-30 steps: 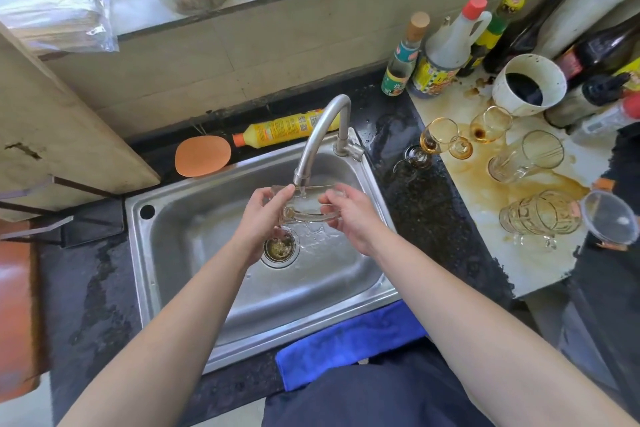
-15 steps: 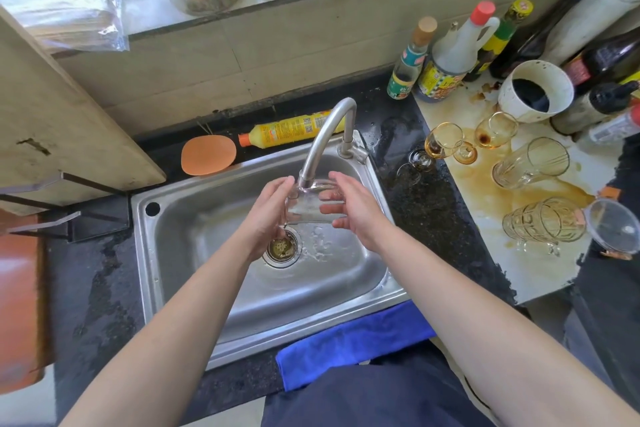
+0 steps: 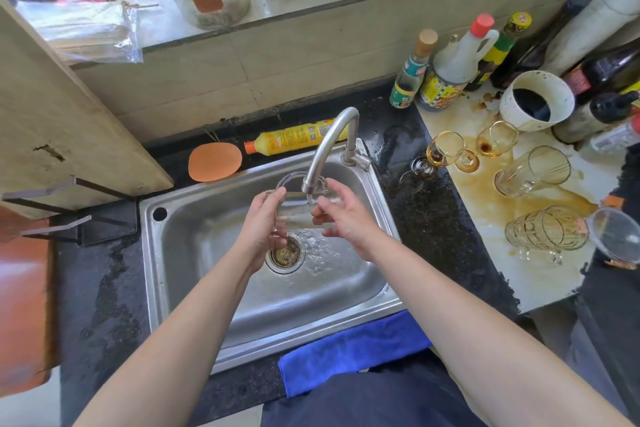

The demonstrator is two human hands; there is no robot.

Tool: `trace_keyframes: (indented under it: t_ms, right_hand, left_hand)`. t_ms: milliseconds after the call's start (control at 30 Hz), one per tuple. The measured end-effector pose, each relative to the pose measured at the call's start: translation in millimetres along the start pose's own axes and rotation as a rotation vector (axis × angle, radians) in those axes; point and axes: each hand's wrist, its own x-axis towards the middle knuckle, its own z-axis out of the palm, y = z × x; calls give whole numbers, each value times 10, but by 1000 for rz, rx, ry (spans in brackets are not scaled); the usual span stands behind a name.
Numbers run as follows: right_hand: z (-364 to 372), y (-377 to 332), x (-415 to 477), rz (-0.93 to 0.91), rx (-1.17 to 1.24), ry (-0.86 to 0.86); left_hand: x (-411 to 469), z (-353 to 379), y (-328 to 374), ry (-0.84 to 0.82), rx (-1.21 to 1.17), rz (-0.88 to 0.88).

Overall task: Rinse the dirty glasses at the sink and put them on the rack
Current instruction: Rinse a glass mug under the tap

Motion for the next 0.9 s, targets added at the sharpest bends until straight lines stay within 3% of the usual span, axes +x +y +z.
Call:
trace_keyframes:
  t_ms: [367, 633, 833, 900]
  right_hand:
    - [56, 50, -35, 51, -102, 1]
    - [2, 31, -136, 13, -136, 8]
    - [-67, -40, -125, 89, 130, 85]
    - [-102, -70, -110, 85, 244, 89]
  left_hand:
    - [-168, -160, -105, -46, 114, 54]
    - [-276, -43, 13, -18, -198, -20]
    - [-312, 1, 105, -184, -159, 43]
    - [-299, -12, 138, -173, -152, 44]
